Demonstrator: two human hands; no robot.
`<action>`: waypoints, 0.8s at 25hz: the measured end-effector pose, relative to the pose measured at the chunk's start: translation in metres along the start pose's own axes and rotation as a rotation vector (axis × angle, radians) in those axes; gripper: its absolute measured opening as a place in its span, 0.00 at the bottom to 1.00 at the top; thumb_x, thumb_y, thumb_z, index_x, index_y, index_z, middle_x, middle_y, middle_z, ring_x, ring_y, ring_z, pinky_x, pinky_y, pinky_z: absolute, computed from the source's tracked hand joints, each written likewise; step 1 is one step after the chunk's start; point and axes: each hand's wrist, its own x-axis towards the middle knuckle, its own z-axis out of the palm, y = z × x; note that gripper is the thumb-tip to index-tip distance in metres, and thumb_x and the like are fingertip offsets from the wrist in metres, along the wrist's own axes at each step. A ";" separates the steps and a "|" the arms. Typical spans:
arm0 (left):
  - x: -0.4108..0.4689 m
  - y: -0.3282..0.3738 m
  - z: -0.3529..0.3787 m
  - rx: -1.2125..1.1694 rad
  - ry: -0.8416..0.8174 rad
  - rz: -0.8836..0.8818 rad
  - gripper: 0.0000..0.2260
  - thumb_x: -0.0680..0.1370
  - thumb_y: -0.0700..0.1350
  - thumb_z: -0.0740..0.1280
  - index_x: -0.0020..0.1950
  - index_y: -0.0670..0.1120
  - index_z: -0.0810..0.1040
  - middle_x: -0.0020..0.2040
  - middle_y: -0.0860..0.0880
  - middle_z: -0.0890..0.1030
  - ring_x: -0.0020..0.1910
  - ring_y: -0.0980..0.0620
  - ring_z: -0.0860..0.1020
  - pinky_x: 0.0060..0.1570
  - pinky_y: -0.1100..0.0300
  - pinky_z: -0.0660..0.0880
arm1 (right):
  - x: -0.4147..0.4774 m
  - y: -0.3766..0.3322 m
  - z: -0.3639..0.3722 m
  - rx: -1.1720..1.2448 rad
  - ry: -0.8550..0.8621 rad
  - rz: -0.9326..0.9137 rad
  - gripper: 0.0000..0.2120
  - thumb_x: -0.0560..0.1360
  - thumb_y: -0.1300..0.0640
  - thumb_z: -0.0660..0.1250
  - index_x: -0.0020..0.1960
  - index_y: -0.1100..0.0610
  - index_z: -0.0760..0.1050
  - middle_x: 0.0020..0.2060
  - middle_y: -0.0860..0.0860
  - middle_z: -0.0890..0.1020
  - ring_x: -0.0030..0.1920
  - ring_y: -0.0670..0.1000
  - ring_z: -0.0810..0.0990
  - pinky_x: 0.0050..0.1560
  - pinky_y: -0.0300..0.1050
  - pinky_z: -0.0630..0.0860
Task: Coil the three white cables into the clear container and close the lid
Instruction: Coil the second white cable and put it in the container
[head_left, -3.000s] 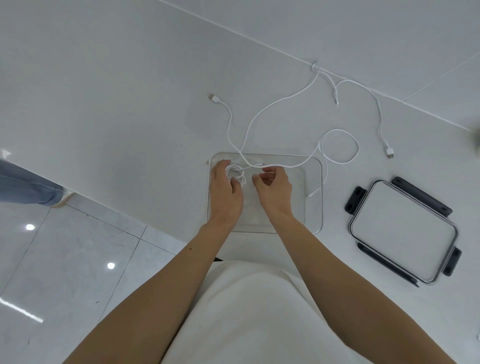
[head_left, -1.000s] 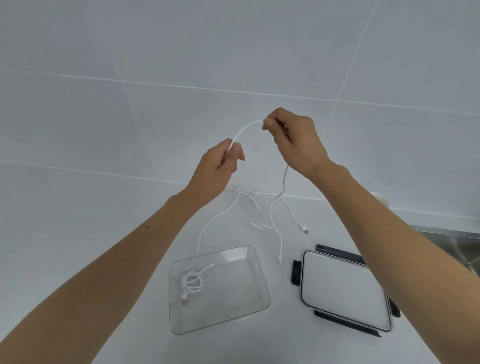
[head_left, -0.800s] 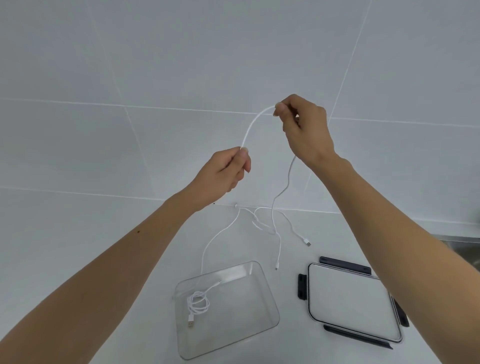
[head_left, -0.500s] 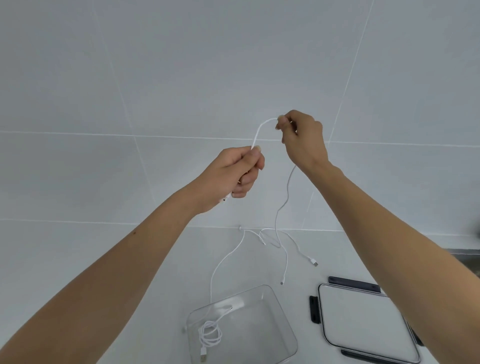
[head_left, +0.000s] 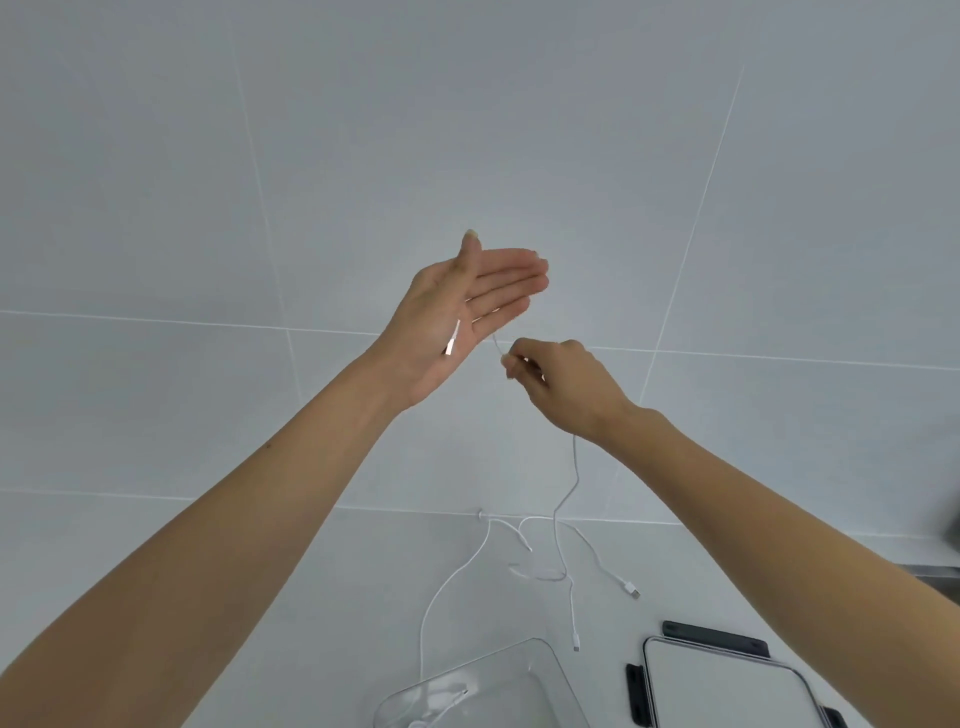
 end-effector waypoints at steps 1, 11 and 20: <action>0.004 0.003 -0.003 -0.020 0.016 0.024 0.24 0.84 0.54 0.50 0.65 0.39 0.75 0.64 0.43 0.80 0.64 0.50 0.78 0.67 0.55 0.72 | -0.003 -0.005 -0.002 -0.005 -0.007 -0.048 0.14 0.83 0.49 0.56 0.46 0.55 0.76 0.30 0.46 0.77 0.33 0.55 0.75 0.39 0.53 0.78; 0.020 0.008 -0.020 0.010 0.101 0.065 0.25 0.85 0.52 0.51 0.74 0.35 0.62 0.69 0.40 0.74 0.66 0.49 0.76 0.69 0.57 0.70 | -0.016 -0.049 -0.051 -0.022 0.082 -0.313 0.12 0.82 0.54 0.61 0.41 0.54 0.65 0.26 0.43 0.65 0.28 0.47 0.66 0.32 0.43 0.66; 0.001 0.006 0.005 0.509 0.004 0.034 0.25 0.84 0.56 0.46 0.66 0.41 0.73 0.44 0.44 0.85 0.37 0.50 0.82 0.44 0.63 0.76 | -0.003 -0.047 -0.097 0.106 0.167 -0.287 0.10 0.83 0.58 0.60 0.45 0.61 0.74 0.36 0.47 0.75 0.36 0.42 0.73 0.38 0.31 0.67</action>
